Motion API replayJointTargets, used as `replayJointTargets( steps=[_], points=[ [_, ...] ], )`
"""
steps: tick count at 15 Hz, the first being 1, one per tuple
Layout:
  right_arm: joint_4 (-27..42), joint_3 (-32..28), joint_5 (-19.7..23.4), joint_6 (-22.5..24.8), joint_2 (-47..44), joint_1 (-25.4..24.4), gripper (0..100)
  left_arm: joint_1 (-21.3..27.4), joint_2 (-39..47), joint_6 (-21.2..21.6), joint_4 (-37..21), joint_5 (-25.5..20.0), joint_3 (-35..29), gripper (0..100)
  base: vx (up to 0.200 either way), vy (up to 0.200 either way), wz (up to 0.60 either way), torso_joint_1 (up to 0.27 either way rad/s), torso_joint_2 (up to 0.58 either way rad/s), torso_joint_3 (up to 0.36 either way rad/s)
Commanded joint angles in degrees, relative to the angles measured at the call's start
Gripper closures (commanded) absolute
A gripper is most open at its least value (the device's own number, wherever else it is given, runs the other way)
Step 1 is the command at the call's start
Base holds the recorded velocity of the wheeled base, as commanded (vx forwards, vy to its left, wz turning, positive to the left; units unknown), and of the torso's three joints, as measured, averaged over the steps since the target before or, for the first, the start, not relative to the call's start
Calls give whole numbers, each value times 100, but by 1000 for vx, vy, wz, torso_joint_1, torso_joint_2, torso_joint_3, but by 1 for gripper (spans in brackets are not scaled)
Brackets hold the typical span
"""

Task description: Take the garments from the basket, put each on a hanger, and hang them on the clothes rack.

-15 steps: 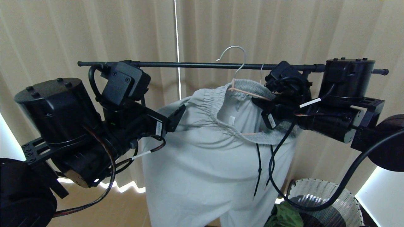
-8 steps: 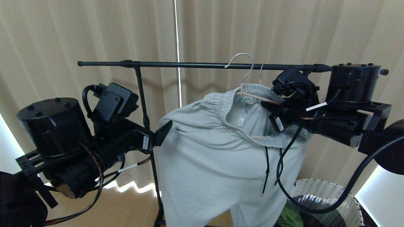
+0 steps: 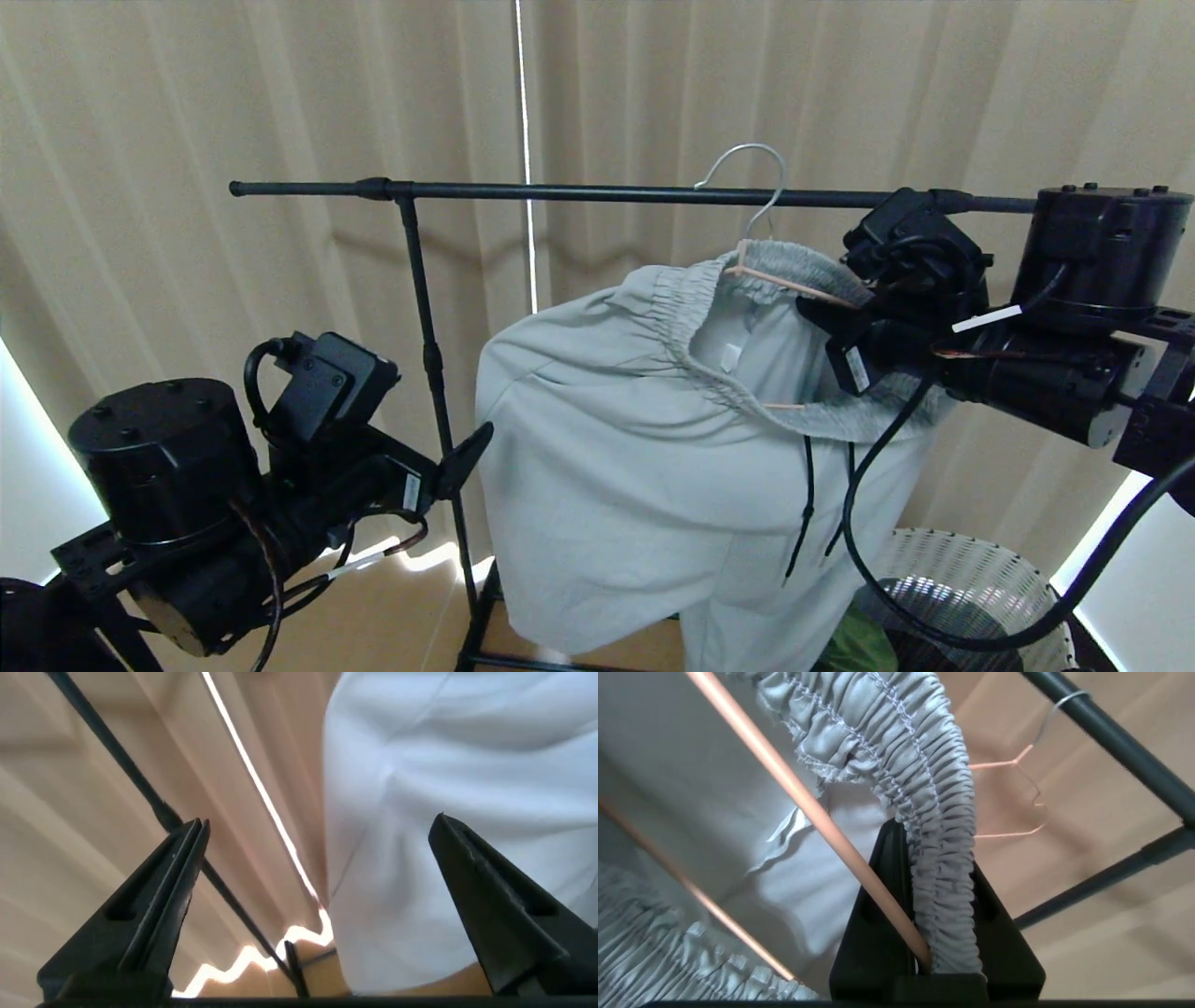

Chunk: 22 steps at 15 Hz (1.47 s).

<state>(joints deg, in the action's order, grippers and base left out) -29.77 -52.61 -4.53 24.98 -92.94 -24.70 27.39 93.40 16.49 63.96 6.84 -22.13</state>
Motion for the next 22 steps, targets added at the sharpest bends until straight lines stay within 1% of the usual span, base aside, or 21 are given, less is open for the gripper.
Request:
replayJointTargets(
  steps=[1,4,6,7,9,12,14,15,17,18,19,21,22],
  points=[
    [-3,67,5,-2,189,-26,100,-15,248,-15,28,2,33,0,0,0,0,0,0,0],
    [-3,190,172,-107,391,-202,100,-41,371,-6,46,-16,50,0,0,0,0,0,0,0],
    [-3,234,190,-107,452,-272,100,-41,371,-6,46,-16,50,0,0,0,0,0,0,0],
    [-3,225,190,-107,470,-308,100,-32,371,-6,46,-16,68,100,0,0,0,0,0,0],
    [-3,199,181,-98,461,-308,100,-50,380,12,46,-7,86,100,0,0,0,0,0,0],
    [-3,199,128,-116,461,-176,100,-595,336,161,99,10,420,100,0,0,0,0,0,0],
    [-3,190,111,-107,461,-61,100,-1061,371,398,433,2,710,100,0,0,0,0,0,0],
    [-3,190,111,-107,461,-26,100,-1166,389,460,547,2,798,100,0,0,0,0,0,0],
    [6,199,102,-107,444,26,100,-1553,565,820,872,2,965,100,0,0,0,0,0,0],
    [6,208,102,-107,444,26,100,-1641,644,899,995,2,973,100,0,0,0,0,0,0],
    [6,208,102,-107,444,26,100,-1632,714,882,1136,2,973,100,0,0,0,0,0,0],
    [6,190,111,-107,435,18,100,-1535,802,873,1426,-7,973,100,0,0,0,0,0,0],
    [6,181,111,-107,417,18,100,-1394,811,855,1487,-16,982,100,0,0,0,0,0,0]
  ],
)
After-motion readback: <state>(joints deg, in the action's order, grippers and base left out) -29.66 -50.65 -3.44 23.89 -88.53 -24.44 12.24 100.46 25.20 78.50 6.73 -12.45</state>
